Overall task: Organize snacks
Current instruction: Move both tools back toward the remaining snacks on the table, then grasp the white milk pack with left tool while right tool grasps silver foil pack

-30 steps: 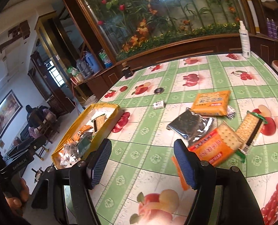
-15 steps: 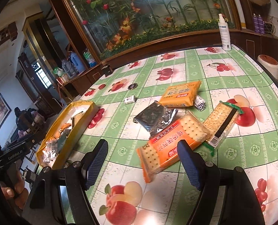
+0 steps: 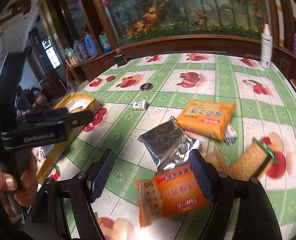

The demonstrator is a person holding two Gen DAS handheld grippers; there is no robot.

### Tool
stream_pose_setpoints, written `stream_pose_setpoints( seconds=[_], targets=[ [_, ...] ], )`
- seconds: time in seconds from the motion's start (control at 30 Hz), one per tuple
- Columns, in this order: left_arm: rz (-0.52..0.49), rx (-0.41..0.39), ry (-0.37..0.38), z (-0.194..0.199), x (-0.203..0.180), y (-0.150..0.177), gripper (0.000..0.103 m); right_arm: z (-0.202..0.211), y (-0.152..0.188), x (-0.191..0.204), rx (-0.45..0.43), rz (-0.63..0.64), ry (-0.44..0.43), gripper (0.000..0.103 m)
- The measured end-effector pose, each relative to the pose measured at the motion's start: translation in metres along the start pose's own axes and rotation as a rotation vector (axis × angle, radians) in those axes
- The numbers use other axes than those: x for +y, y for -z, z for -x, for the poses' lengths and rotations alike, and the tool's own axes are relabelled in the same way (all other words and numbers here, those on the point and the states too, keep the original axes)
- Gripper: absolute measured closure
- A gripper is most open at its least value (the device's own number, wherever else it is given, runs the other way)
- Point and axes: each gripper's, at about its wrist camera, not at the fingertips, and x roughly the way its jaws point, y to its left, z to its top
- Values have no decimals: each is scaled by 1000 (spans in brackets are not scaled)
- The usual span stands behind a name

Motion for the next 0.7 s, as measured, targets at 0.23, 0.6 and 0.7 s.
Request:
stream_pose_setpoints(
  seconds=[0.23,0.6,0.7],
  targets=[
    [20,88,51,-55,-8,-26,18,-36,-17,11,55,194,64,20],
    [-2,111,21,-96,-17,-29,52,-73,-17,-1,153,232,84,30],
    [0,116,25,-94,-12,-30,75,-79,-14,-2,176,218,71,41]
  ],
)
